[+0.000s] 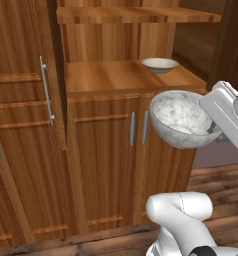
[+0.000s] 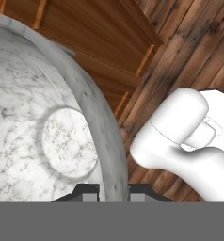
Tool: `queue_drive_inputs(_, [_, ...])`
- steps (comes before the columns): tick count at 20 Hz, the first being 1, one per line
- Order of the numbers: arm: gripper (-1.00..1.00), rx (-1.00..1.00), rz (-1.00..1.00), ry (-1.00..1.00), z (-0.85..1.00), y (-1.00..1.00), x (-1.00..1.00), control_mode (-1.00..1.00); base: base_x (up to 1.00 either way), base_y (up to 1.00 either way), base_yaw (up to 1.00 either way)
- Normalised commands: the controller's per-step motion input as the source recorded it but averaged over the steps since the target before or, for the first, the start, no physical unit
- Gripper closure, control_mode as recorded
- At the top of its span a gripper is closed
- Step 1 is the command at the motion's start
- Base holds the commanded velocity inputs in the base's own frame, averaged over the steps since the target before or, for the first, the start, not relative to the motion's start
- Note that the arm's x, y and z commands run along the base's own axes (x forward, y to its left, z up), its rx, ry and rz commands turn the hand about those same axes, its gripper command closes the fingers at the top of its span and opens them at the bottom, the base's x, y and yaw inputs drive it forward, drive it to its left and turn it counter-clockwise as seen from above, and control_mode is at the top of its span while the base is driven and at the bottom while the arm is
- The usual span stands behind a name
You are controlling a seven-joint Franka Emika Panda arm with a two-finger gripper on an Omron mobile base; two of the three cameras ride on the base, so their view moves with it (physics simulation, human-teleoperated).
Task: Move the bowls from the cabinet to the plates on the dining table.
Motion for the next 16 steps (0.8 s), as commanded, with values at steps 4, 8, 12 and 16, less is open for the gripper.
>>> queue_drive_inputs(4, [1.00,0.00,0.00,0.00,0.00,0.00,0.00,1.00,-0.53,0.09,0.20])
queue_drive_inputs(8, [1.00,0.00,0.00,0.00,0.00,0.00,0.00,1.00,-0.30,0.22,0.31])
queue_drive_inputs(12, [1.00,0.00,0.00,0.00,0.00,0.00,0.00,1.00,-0.09,0.10,0.41])
queue_drive_inputs(16, [1.00,0.00,0.00,0.00,0.00,0.00,0.00,1.00,-0.25,0.00,0.46])
